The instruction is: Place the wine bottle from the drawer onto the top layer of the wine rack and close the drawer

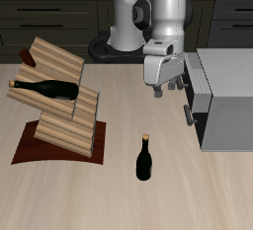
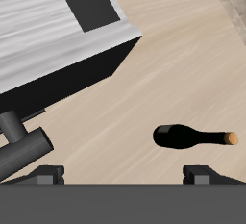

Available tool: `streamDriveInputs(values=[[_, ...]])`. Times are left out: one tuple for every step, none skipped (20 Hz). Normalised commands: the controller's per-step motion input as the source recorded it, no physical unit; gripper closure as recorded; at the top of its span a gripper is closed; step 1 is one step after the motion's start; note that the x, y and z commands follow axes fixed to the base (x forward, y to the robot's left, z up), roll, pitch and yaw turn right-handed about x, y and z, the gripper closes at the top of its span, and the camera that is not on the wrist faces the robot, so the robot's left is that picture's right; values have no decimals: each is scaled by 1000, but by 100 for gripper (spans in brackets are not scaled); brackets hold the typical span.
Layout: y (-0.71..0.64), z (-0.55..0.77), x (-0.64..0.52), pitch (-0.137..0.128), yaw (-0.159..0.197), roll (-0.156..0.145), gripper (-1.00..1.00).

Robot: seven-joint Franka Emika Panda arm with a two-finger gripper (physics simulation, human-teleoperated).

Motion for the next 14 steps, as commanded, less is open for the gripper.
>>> streamDriveInputs(values=[[321,52,30,-106,54,47,-100],[75,26,-27,0,0,0,-100],[244,-13,-22,28,-31,80,-100],[597,77,58,-160,14,139,-100],[299,-24,-36,-31,21,67,-100],[39,14,-17,0,0,0,-100],[518,-136,12,-86,-11,176,-100],[34,19,-15,0,0,0,-100],[471,-214,100,-133,87,60,-100],[83,46,-55,0,0,0,-100],[333,-119,-21,-80,-90,155,-100],[32,7,-46,0,0,0,-100],[744,-388,40,-126,29,150,-100],[334,-214,64,-67,-15,122,-100]])
